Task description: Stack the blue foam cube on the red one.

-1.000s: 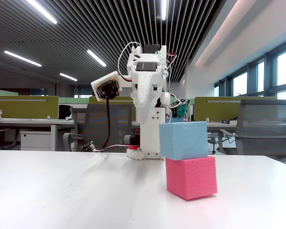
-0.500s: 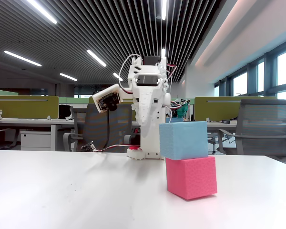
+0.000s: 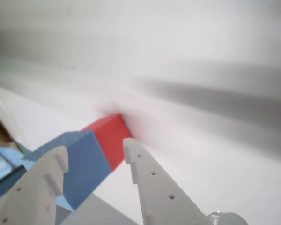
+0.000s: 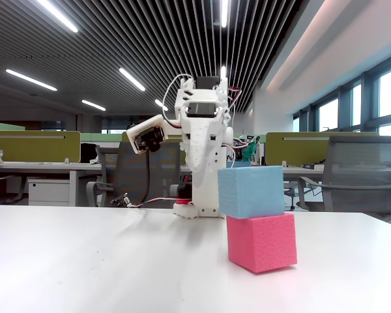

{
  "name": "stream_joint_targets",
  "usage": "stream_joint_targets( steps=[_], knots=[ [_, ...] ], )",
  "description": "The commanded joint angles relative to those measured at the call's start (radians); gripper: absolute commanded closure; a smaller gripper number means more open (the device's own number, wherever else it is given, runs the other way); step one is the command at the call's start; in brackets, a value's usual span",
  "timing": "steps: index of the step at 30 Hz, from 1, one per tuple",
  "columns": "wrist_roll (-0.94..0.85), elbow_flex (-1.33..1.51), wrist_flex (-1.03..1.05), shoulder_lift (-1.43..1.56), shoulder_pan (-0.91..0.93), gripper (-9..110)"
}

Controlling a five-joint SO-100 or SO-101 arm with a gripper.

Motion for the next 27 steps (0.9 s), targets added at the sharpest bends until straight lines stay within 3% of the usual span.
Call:
stream_joint_targets(
  steps=[1,6,27],
  knots=[
    [0.005,-0.006,-0.003,0.006,-0.002,87],
    [0.005,-0.006,-0.003,0.006,-0.002,80],
    [0.005,-0.006,-0.003,0.006,-0.002,78]
  ],
)
